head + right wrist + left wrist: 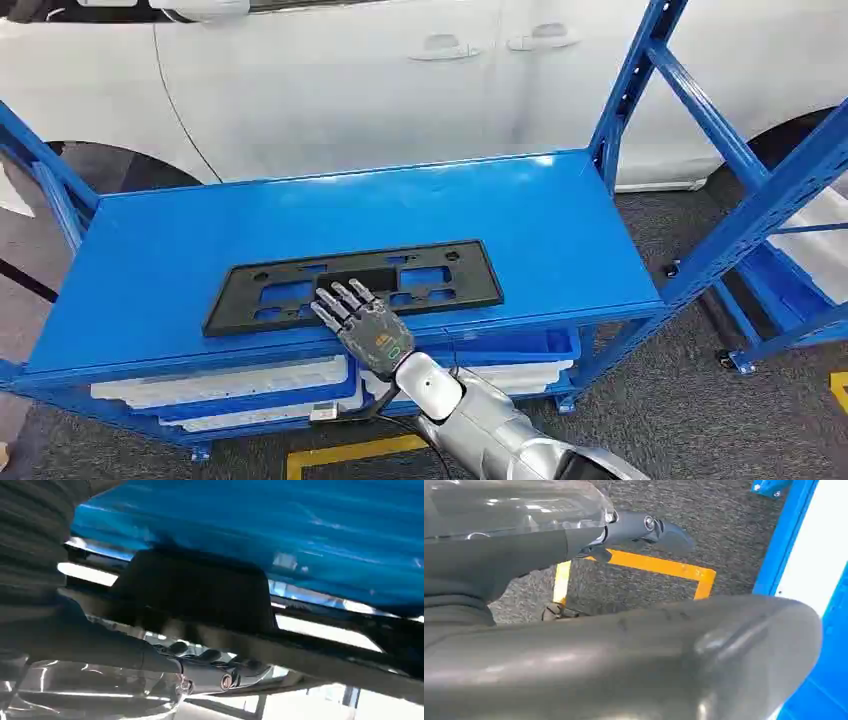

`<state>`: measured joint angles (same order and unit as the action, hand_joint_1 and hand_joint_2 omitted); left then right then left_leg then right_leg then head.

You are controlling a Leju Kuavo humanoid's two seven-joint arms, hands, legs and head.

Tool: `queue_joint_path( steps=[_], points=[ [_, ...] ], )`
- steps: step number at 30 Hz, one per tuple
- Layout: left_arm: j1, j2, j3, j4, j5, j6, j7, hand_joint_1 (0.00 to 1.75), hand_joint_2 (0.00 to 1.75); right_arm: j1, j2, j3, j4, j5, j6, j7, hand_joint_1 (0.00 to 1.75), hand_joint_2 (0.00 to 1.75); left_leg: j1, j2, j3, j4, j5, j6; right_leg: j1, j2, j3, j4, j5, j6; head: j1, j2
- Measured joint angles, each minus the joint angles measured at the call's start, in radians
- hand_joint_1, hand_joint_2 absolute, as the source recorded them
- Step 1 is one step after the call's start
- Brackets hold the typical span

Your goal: Take the parts from the cabinet and place them on the table.

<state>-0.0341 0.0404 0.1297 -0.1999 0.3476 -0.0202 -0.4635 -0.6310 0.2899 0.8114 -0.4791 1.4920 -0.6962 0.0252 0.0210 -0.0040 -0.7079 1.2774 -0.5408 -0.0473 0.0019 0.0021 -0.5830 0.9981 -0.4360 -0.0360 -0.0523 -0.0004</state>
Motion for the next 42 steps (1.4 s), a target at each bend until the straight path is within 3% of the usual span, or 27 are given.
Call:
queue_joint_path(
  steps=[2,3,5,7,8,9,10,12,13,14,16,18,19,21,24,25,27,28,29,31,33,34,35,37,39,40,42],
  points=[
    [-0.003,0.003,0.0,0.0,-0.005,0.0,0.0,0.0,0.0,-0.004,0.012,-0.012,0.0,-0.018,0.0,-0.006,0.0,1.75,0.003,0.001,0.084,-0.174,0.092,0.0,-0.002,0.003,0.004,0.007,-0.007,0.005,0.0,0.0],
    [-0.004,0.003,0.0,0.0,-0.008,0.0,0.0,0.0,0.0,-0.009,0.019,-0.019,0.0,-0.029,-0.001,-0.013,0.0,1.75,0.004,0.001,0.118,-0.25,0.107,0.003,-0.001,0.004,0.004,0.014,-0.012,0.011,0.0,0.0],
    [-0.009,0.003,0.0,0.0,-0.013,-0.001,0.001,0.0,0.0,-0.011,0.024,-0.039,-0.005,-0.043,-0.001,-0.033,0.0,1.75,-0.004,-0.002,0.123,-0.258,0.098,0.025,0.007,0.007,-0.005,0.02,-0.012,0.02,0.0,0.0],
    [-0.007,0.004,0.0,0.0,-0.016,-0.001,0.001,0.0,0.0,-0.009,0.026,-0.06,-0.019,-0.049,-0.001,-0.057,0.0,1.75,-0.006,-0.001,0.119,-0.257,0.098,0.032,0.004,0.011,-0.006,0.018,-0.009,0.027,0.0,0.0],
    [-0.007,0.003,0.0,0.0,-0.02,-0.001,0.002,0.0,0.0,-0.009,0.026,-0.071,-0.029,-0.049,-0.001,-0.068,0.0,1.75,0.003,0.001,0.12,-0.264,0.102,0.041,0.009,0.013,-0.008,0.02,-0.011,0.032,0.0,0.0],
    [-0.01,0.003,0.0,0.0,-0.023,-0.001,0.002,0.0,0.0,-0.009,0.026,-0.084,-0.04,-0.05,-0.001,-0.078,0.0,1.75,0.005,0.003,0.121,-0.265,0.106,0.047,0.006,0.01,-0.017,0.039,-0.028,0.039,0.0,0.0],
    [-0.012,0.003,0.0,0.0,-0.023,-0.001,0.002,0.0,0.0,-0.011,0.031,-0.094,-0.05,-0.051,-0.001,-0.081,0.0,1.75,0.005,0.005,0.119,-0.265,0.107,0.054,0.004,0.008,-0.038,0.085,-0.062,0.042,0.0,0.0],
    [-0.013,0.003,0.0,0.0,-0.024,0.0,0.002,0.0,0.0,-0.015,0.036,-0.111,-0.064,-0.053,-0.002,-0.083,0.0,1.75,0.004,0.008,0.115,-0.265,0.108,0.056,-0.003,0.007,-0.118,0.26,-0.145,0.049,0.0,0.0],
    [-0.013,0.003,0.0,0.0,-0.024,0.0,0.002,0.0,0.0,-0.018,0.036,-0.117,-0.068,-0.053,-0.002,-0.083,0.0,1.75,0.004,0.008,0.115,-0.264,0.108,0.056,-0.006,0.006,-0.151,0.331,-0.166,0.051,0.0,0.0],
    [-0.012,0.003,0.0,0.0,-0.024,0.0,0.002,0.0,0.0,-0.019,0.036,-0.123,-0.069,-0.054,-0.002,-0.083,0.0,1.75,0.004,0.008,0.115,-0.264,0.108,0.056,-0.008,0.004,-0.162,0.354,-0.163,0.052,0.0,0.0],
    [-0.011,0.003,0.001,0.0,-0.024,0.0,0.002,0.0,0.0,-0.019,0.036,-0.132,-0.075,-0.055,-0.002,-0.087,0.0,1.75,0.005,0.004,0.116,-0.263,0.108,0.055,-0.012,0.003,-0.114,0.258,-0.098,0.051,0.0,0.0],
    [-0.011,0.003,0.001,0.0,-0.024,-0.001,0.002,0.0,0.0,-0.028,0.039,-0.139,-0.086,-0.062,-0.002,-0.1,0.0,1.75,0.005,0.002,0.118,-0.26,0.106,0.048,-0.014,0.003,-0.016,0.064,-0.015,0.044,0.0,0.0],
    [-0.012,0.003,0.001,0.0,-0.024,-0.001,0.001,0.0,0.0,-0.036,0.041,-0.142,-0.086,-0.066,-0.002,-0.104,0.0,1.75,-0.003,0.002,0.114,-0.255,0.105,0.039,-0.009,0.003,-0.002,0.03,-0.027,0.043,0.0,0.0],
    [-0.011,0.003,0.003,0.0,-0.023,-0.002,-0.003,0.0,0.0,-0.042,0.046,-0.148,-0.086,-0.07,-0.002,-0.11,0.0,1.75,-0.001,0.002,0.113,-0.26,0.108,0.025,-0.005,0.004,-0.009,0.031,-0.021,0.034,0.0,0.0],
    [-0.01,0.003,0.006,0.0,-0.023,-0.002,-0.006,0.0,0.0,-0.046,0.053,-0.154,-0.086,-0.068,-0.002,-0.11,0.0,1.75,0.006,0.003,0.112,-0.257,0.102,0.008,-0.011,0.003,-0.002,0.012,-0.009,0.011,0.0,0.0],
    [-0.01,0.003,0.007,0.0,-0.023,-0.003,-0.008,0.0,0.0,-0.05,0.057,-0.154,-0.085,-0.065,-0.002,-0.11,0.0,1.75,0.005,0.002,0.096,-0.22,0.073,0.007,-0.01,0.003,0.0,0.008,-0.008,0.005,0.0,0.0],
    [-0.01,0.005,0.009,0.0,-0.024,-0.003,-0.01,0.0,0.0,-0.053,0.062,-0.154,-0.082,-0.058,-0.002,-0.108,0.0,1.75,0.005,0.002,0.026,-0.065,-0.003,0.003,-0.005,0.001,0.0,0.008,-0.009,0.001,0.0,0.0],
    [-0.008,0.005,0.011,0.0,-0.024,-0.003,-0.011,0.0,0.0,-0.052,0.062,-0.153,-0.078,-0.052,-0.002,-0.105,0.0,1.75,0.004,0.003,-0.009,0.008,-0.029,0.001,-0.003,0.0,-0.001,0.009,-0.01,0.0,0.0,0.0],
    [-0.006,0.005,0.015,0.0,-0.025,-0.003,-0.013,0.0,0.0,-0.051,0.062,-0.152,-0.073,-0.044,-0.002,-0.1,0.0,1.75,0.004,0.003,-0.032,0.051,-0.034,0.001,-0.001,0.0,0.0,0.009,-0.01,-0.001,0.0,0.0],
    [-0.004,0.005,0.023,0.0,-0.026,-0.003,-0.014,0.0,0.0,-0.051,0.063,-0.14,-0.066,-0.038,-0.002,-0.088,0.0,1.75,0.004,0.003,-0.001,-0.019,0.024,0.003,0.001,0.001,0.003,0.011,-0.012,-0.001,0.0,0.0],
    [-0.005,0.007,0.025,0.0,-0.026,-0.003,-0.016,0.0,0.0,-0.053,0.068,-0.127,-0.06,-0.036,-0.002,-0.085,0.0,1.75,0.004,0.003,0.095,-0.214,0.12,0.009,0.001,0.003,0.01,0.016,-0.02,0.003,0.0,0.0],
    [-0.006,0.007,0.025,0.0,-0.026,-0.003,-0.016,0.0,0.0,-0.054,0.069,-0.125,-0.058,-0.031,-0.002,-0.079,0.0,1.75,0.001,0.002,0.115,-0.249,0.103,0.013,0.005,0.003,0.007,0.018,-0.023,0.009,0.0,0.0],
    [-0.006,0.007,0.026,0.0,-0.027,-0.003,-0.017,0.0,0.0,-0.057,0.07,-0.115,-0.054,-0.019,-0.002,-0.069,0.0,1.75,-0.004,0.0,0.114,-0.26,0.107,0.023,0.007,0.004,0.002,0.023,-0.023,0.013,0.0,0.0],
    [-0.005,0.007,0.028,0.0,-0.029,-0.003,-0.019,0.0,0.0,-0.06,0.071,-0.088,-0.046,0.006,-0.002,-0.046,0.0,1.75,-0.007,-0.001,0.112,-0.258,0.106,0.029,0.005,0.004,0.002,0.018,-0.021,0.021,0.0,0.0],
    [-0.004,0.006,0.032,0.0,-0.031,-0.004,-0.022,0.0,0.0,-0.063,0.071,-0.054,-0.035,0.028,-0.001,-0.022,0.0,1.75,0.004,0.002,0.117,-0.27,0.113,0.043,0.004,0.003,0.003,0.024,-0.03,0.033,0.0,0.0],
    [-0.005,0.006,0.033,0.0,-0.031,-0.005,-0.022,0.0,0.0,-0.065,0.071,-0.03,-0.029,0.036,0.001,-0.008,0.0,1.75,0.003,0.001,0.118,-0.271,0.113,0.049,0.004,0.003,-0.009,0.055,-0.054,0.038,0.0,0.0],
    [-0.006,0.006,0.037,0.0,-0.031,-0.005,-0.023,0.0,0.0,-0.066,0.071,0.0,-0.018,0.041,0.002,0.005,0.0,1.75,0.002,0.002,0.117,-0.271,0.113,0.054,0.0,0.003,-0.079,0.201,-0.13,0.045,0.0,0.0]
  ],
)
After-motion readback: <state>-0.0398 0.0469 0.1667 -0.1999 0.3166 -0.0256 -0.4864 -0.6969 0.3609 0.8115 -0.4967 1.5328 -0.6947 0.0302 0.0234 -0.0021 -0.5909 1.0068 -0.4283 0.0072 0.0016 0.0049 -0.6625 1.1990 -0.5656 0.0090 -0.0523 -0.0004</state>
